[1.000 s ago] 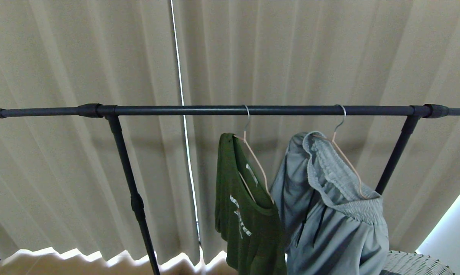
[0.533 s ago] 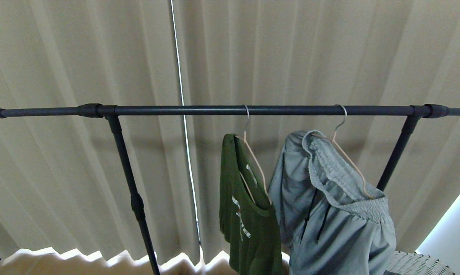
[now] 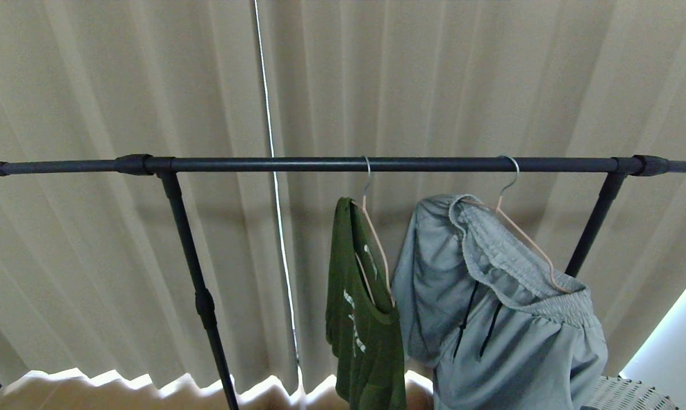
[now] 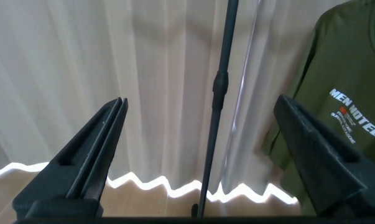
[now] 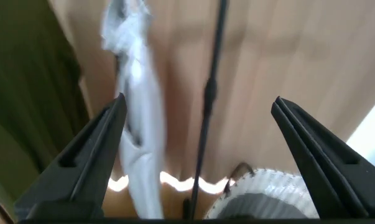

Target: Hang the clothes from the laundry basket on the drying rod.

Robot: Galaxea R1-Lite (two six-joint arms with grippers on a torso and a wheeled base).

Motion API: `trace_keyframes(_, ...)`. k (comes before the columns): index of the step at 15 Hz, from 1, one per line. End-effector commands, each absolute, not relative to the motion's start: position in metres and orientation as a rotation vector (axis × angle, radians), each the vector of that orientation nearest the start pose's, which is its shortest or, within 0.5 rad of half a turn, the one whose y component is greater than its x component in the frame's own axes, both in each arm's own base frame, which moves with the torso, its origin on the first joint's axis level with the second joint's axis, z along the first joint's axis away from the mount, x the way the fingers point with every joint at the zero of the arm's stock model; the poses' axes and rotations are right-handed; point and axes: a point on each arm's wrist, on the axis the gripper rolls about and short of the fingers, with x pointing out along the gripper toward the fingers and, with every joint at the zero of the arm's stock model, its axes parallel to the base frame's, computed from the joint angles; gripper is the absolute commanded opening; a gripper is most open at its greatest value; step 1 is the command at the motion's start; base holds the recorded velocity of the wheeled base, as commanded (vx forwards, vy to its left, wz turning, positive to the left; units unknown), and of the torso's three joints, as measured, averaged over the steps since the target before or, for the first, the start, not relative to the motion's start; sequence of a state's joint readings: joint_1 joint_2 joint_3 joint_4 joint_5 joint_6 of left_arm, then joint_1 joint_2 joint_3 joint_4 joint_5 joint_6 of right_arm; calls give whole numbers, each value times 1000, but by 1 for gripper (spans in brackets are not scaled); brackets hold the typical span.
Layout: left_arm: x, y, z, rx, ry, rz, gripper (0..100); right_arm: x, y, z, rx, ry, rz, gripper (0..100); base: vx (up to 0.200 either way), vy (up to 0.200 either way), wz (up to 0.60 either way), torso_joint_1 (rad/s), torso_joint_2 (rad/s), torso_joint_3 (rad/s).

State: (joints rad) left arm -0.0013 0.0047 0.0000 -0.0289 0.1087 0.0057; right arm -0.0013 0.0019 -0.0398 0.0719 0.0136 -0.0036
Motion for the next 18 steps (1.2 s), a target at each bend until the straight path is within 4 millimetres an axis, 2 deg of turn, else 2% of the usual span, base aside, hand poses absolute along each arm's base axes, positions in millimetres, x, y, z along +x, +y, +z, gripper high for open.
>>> trace_keyframes(1,-23,2,79,5,-27,107,100,-25,0,77,-4,40,12,100,0,0,0,0,0,0)
trace_keyframes(10,-23,2,79,5,-26,107,100,-25,0,77,0,35,5,100,0,0,0,0,0,0)
trace_keyframes(12,-23,2,79,5,-26,107,100,-23,-1,80,39,-47,-39,100,0,0,0,0,0,0)
trace_keyframes(18,-23,2,79,5,-27,107,100,-23,0,78,9,-29,-9,100,0,0,0,0,0,0)
